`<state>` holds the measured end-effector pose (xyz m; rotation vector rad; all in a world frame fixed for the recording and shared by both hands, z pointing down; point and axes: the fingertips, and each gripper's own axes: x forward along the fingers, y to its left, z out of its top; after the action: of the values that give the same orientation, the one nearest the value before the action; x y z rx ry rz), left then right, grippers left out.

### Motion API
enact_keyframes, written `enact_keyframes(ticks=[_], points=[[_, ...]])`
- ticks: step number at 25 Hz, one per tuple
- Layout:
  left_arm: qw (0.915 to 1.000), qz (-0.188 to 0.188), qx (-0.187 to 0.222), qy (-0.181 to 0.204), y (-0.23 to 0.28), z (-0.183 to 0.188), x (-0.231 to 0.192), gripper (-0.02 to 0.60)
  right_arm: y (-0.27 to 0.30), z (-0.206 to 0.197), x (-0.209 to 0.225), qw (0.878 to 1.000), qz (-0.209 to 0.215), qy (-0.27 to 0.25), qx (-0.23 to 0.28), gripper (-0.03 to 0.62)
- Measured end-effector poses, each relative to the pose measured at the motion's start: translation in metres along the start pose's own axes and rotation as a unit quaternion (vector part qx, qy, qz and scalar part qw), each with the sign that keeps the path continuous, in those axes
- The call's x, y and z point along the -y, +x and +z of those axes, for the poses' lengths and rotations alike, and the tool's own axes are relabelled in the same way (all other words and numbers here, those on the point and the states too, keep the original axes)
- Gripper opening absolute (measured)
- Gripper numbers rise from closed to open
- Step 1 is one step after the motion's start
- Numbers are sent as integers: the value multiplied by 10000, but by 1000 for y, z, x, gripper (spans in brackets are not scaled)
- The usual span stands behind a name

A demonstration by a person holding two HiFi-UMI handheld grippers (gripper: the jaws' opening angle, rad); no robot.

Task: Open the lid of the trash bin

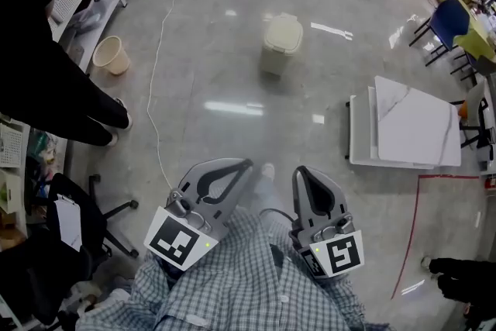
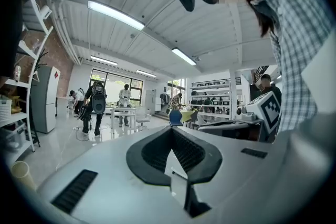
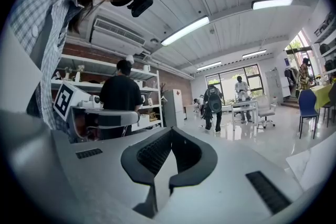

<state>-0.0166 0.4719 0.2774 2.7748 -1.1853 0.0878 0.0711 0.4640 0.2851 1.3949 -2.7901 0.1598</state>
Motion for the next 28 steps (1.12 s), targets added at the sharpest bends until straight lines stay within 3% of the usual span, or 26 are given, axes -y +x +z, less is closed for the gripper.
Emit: enact_keyframes(ticks=[17, 28], points=[[9972, 741, -32, -38, 115, 22, -68, 5, 97, 20, 114, 9977, 656, 4, -165, 17], [9974, 676, -140, 220, 176, 33, -73, 5, 118, 25, 180, 9974, 575, 421, -56, 17]])
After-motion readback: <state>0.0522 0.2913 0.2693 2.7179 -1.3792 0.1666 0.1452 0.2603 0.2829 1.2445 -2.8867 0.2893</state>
